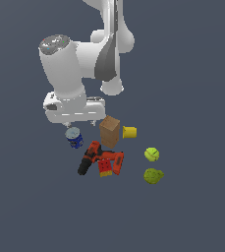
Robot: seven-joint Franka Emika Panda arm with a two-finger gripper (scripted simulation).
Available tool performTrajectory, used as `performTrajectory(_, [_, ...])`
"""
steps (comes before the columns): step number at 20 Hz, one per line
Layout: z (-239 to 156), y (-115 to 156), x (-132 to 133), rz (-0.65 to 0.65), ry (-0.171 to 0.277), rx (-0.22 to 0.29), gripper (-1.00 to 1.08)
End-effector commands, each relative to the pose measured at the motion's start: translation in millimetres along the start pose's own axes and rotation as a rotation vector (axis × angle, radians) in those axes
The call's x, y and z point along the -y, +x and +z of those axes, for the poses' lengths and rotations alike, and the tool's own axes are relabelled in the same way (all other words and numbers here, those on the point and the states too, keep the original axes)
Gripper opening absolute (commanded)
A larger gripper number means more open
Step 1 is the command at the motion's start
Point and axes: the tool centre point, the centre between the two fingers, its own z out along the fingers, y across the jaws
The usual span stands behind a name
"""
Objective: Pick up a designated object from a clutter of objects.
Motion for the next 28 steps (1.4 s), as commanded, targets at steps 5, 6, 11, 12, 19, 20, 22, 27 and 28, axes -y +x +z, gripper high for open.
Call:
performTrajectory(5, [47,-24,-38,-0.060,-0.008,0.007,1.00])
performTrajectory(6, [53,-27,-42,-0.068,-0.009,0.008,1.00])
performTrajectory(11, [74,-42,-58,-0.096,-0.014,0.013,1.00])
performTrajectory(12, [77,-44,-61,-0.100,-0.015,0.013,1.00])
performTrajectory(19, [86,-51,-68,-0.113,-0.018,0.016,1.00])
performTrajectory(20, [86,-51,-67,-0.110,-0.017,0.017,1.00])
performTrajectory(22, [87,-51,-67,-0.110,-0.017,0.017,1.00])
performTrajectory(27, [100,-52,-68,-0.111,-0.018,0.017,1.00])
performTrajectory(28, [104,-52,-68,-0.111,-0.018,0.017,1.00])
